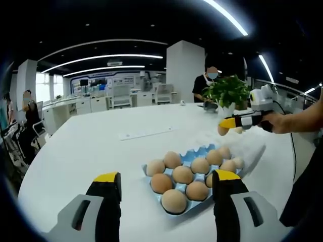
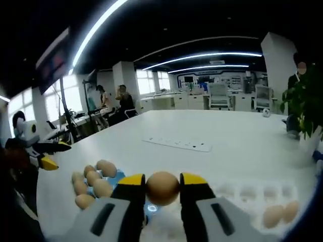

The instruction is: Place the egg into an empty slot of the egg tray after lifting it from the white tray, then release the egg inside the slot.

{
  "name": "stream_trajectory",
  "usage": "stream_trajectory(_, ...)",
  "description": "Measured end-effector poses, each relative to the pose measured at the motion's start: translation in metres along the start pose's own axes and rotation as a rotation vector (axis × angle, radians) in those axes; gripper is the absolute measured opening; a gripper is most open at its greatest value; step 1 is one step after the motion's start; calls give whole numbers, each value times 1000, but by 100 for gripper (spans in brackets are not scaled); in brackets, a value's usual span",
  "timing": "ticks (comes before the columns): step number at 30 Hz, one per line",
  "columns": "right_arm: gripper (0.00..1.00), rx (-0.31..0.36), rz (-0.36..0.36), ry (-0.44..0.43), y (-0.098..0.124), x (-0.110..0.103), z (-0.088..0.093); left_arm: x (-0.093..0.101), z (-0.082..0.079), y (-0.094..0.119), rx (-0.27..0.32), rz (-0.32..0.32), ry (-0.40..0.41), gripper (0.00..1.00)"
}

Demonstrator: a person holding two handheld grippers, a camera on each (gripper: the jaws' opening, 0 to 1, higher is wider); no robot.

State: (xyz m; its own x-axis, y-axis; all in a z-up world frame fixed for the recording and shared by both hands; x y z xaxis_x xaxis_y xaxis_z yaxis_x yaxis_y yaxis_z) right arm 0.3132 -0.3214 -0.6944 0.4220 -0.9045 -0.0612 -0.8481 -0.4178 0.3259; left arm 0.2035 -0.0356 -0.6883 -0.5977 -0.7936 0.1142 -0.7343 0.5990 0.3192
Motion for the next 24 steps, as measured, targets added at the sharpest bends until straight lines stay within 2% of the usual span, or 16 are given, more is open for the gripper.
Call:
stream_trajectory(4, 26, 4, -47, 7, -8, -17, -3, 0, 1, 0, -1, -1, 5, 74)
stream_trajectory(6, 26, 5, -60, 45, -13, -24, -4, 0, 1, 1, -1, -1, 4, 75)
stream_trajectory(24, 26, 2, -163, 15, -47, -73, -7, -3, 0, 2, 0, -14, 7, 75)
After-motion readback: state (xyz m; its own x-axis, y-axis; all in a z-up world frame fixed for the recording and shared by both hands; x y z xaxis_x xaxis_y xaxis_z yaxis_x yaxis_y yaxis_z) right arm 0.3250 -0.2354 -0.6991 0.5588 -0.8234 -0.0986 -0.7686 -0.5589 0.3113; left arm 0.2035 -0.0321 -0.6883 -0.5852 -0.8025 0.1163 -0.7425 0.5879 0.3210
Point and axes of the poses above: the point that each gripper's makers call its tool centre point, and the gripper's own axes: y roughly backward along the fingers, x roughly to its right, z roughly out of its underside, the point moved 6 cm from there along y, roughly backward along the fingers, and after that the axes turned 12 degrees about z, right-handed, at the moved point
